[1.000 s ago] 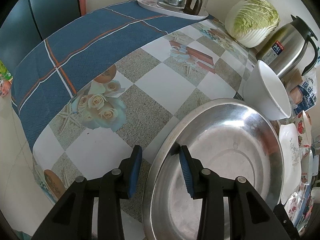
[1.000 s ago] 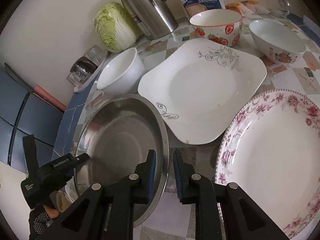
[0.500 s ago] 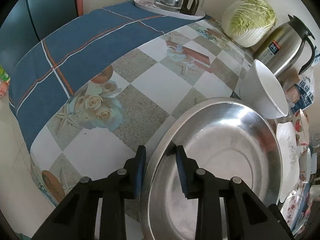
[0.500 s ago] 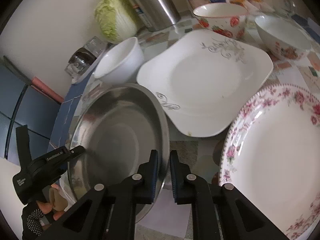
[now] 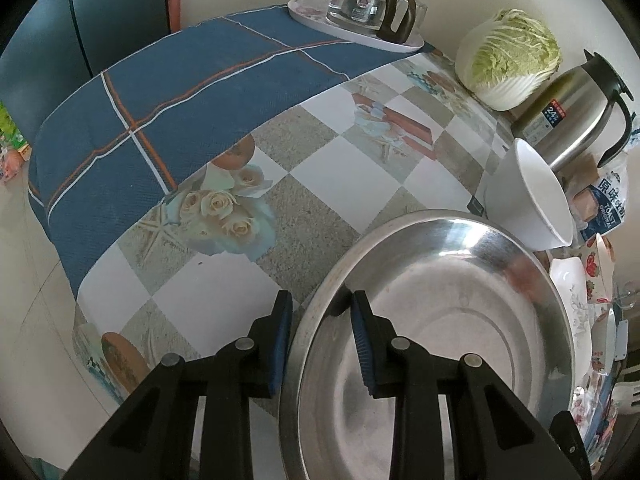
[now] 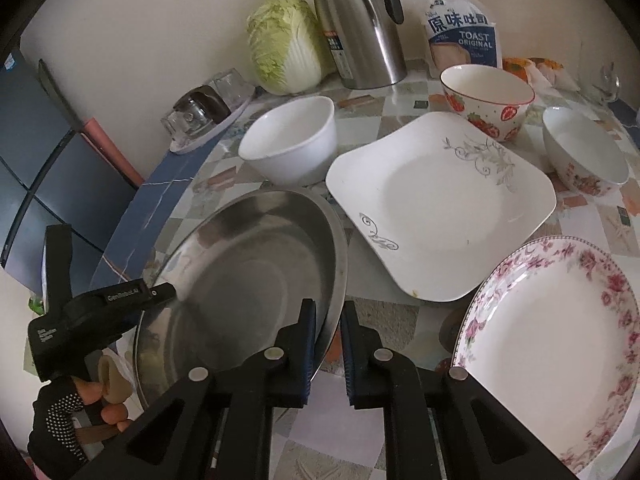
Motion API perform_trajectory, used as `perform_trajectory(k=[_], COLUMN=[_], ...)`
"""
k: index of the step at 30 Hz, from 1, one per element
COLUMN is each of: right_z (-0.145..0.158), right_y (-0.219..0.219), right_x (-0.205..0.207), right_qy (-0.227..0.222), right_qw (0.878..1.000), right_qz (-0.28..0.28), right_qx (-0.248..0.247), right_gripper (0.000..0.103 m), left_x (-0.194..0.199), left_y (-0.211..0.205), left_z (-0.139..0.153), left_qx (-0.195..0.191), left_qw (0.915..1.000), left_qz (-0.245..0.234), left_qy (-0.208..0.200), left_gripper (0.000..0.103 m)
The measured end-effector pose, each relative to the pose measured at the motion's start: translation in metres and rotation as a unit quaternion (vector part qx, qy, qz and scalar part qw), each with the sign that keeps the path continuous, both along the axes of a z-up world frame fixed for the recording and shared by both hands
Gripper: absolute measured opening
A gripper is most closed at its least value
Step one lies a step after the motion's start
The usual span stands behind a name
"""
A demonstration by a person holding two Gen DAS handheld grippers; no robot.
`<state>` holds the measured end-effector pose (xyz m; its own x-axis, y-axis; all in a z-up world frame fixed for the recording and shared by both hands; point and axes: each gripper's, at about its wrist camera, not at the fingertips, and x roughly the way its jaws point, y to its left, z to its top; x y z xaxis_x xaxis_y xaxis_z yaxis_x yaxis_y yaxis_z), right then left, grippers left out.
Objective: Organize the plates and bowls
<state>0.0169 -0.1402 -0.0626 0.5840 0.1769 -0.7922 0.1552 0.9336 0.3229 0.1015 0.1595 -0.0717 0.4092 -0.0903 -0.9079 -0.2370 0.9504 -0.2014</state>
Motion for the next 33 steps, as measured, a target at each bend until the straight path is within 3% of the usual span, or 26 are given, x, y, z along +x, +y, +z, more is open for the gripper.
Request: perform_trajectory(k=[17,33], right_z=[0.026,0.037], right_y=[-0.004,-0.058], right_x=[-0.012,-0.023], right_qy=[-0.046,-0.067], right_qw=[0.999,0.997], right_qz=[0.022,-0.029], right_qx=[-0.018,-0.03], right_gripper=[0.014,0.014], left_x=[-0.012,0.007], left_y=[-0.015,-0.094], left_z=[0.022,0.053], left_qx=[0.009,0.041], left_qw=[0.9994,0.9938], left_qz=[-0.016,-0.087], left_qy=[-0.03,-0.056], left_gripper=[0.031,0.031])
